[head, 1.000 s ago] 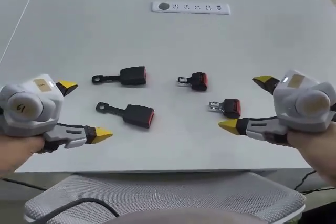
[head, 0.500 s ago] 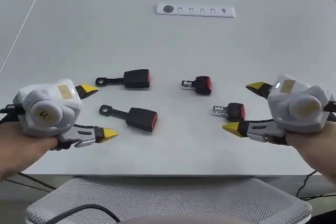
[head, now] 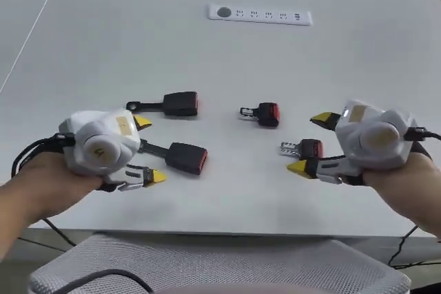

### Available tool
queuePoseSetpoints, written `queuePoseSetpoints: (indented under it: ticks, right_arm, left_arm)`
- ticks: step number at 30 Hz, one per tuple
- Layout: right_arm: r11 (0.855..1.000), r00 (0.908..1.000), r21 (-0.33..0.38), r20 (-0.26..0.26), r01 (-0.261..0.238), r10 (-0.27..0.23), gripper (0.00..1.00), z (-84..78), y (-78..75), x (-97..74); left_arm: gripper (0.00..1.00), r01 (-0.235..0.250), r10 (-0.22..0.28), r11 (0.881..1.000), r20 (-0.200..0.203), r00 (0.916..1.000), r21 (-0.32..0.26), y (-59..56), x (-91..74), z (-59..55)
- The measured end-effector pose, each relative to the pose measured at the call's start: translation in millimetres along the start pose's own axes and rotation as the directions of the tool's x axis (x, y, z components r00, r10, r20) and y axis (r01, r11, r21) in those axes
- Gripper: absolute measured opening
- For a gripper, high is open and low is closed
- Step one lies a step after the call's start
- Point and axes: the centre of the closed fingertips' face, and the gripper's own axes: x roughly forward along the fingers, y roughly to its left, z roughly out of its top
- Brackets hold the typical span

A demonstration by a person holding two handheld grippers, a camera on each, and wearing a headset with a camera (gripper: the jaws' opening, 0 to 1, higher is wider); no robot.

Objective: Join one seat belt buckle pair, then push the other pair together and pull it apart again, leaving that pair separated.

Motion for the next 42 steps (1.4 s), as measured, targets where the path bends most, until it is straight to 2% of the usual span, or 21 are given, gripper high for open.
queuePoseSetpoints:
  ticks: [1,5,11,14,18,24,30,33,42]
  right_arm:
    - [1.000,1.0000,-0.003,-0.008,-0.004,0.004,0.62,-6.2,-4.2,4.6]
    - [1.000,0.9993,-0.019,-0.034,-0.016,0.016,0.60,-13.3,-5.0,6.5]
    - [0.999,0.9969,-0.032,-0.067,-0.044,0.042,0.55,-20.8,-6.3,6.9]
    - [0.998,0.9953,-0.030,-0.077,-0.061,0.058,0.53,-24.3,-7.6,8.9]
    - [0.997,0.9928,-0.024,-0.099,-0.071,0.068,0.52,-31.9,-10.7,12.9]
    - [0.994,0.9869,-0.030,-0.129,-0.102,0.098,0.47,-42.8,-14.0,18.9]
    - [0.990,0.9786,-0.024,-0.158,-0.137,0.132,0.43,-52.9,-19.0,23.0]
    - [0.988,0.9729,-0.026,-0.180,-0.153,0.146,0.42,-59.2,-21.3,25.5]
    - [0.980,0.9565,-0.031,-0.226,-0.197,0.185,0.41,-72.2,-23.8,32.9]
  left_arm:
    - [0.64,0.014,-0.014,1.000,-0.008,0.9999,0.014,-1.8,2.1,-1.4]
    - [0.60,0.060,-0.059,0.997,-0.028,0.9979,0.052,-6.4,7.7,-6.7]
    - [0.55,0.084,-0.080,0.994,-0.050,0.9955,0.073,-1.3,17.0,-16.0]
    - [0.52,0.095,-0.090,0.991,-0.061,0.9941,0.094,-1.4,19.2,-13.9]
    - [0.43,0.112,-0.102,0.984,-0.080,0.9916,0.137,-0.3,25.6,-12.3]
    - [0.42,0.127,-0.114,0.979,-0.089,0.9895,0.157,3.7,32.7,-9.0]
    - [0.42,0.177,-0.156,0.961,-0.115,0.9811,0.211,-1.2,40.7,-6.7]
    - [0.36,0.213,-0.187,0.950,-0.131,0.9736,0.228,-4.9,44.1,-8.5]
    - [0.33,0.252,-0.210,0.925,-0.169,0.9630,0.284,-6.9,52.9,-11.9]
